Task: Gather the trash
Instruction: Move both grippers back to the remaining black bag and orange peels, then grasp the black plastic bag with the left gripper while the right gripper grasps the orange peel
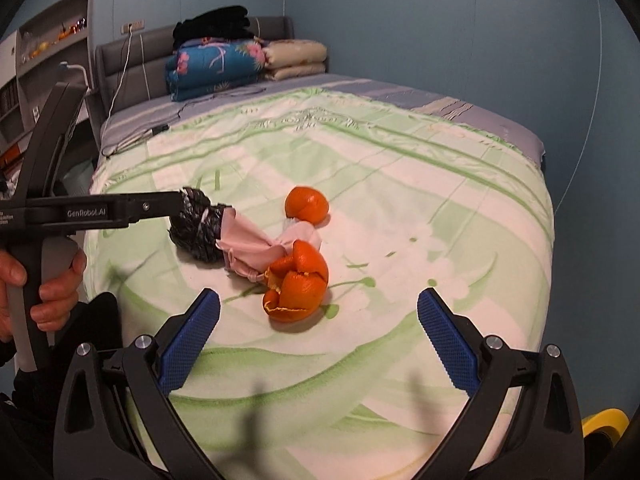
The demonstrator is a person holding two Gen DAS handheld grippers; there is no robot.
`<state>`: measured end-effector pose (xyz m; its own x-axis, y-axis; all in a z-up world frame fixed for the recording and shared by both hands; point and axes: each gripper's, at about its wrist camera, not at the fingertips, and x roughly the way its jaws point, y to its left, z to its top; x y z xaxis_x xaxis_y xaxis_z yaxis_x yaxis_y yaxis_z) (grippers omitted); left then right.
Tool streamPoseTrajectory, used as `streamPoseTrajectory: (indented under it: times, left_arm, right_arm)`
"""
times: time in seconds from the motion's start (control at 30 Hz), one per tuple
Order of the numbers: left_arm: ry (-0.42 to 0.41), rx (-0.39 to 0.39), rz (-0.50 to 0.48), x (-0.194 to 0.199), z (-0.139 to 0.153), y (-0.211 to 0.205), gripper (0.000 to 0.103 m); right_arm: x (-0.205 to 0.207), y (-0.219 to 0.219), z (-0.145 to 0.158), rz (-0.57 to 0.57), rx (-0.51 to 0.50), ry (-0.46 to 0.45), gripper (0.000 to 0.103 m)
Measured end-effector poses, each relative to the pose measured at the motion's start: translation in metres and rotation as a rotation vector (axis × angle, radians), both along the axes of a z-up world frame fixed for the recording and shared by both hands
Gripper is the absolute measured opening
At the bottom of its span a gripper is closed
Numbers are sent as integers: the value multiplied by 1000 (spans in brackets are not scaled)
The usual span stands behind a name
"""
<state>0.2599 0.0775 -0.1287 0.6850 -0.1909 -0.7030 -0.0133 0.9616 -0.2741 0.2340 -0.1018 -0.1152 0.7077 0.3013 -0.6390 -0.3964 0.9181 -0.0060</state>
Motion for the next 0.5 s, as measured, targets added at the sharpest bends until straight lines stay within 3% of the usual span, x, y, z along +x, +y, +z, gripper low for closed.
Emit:
streamPoseTrajectory:
  times: [0.5]
  left_arm:
    - [44,-40,-21,34,-25,-1,95]
  right_arm:
    - [47,22,-27,35,-28,127,94]
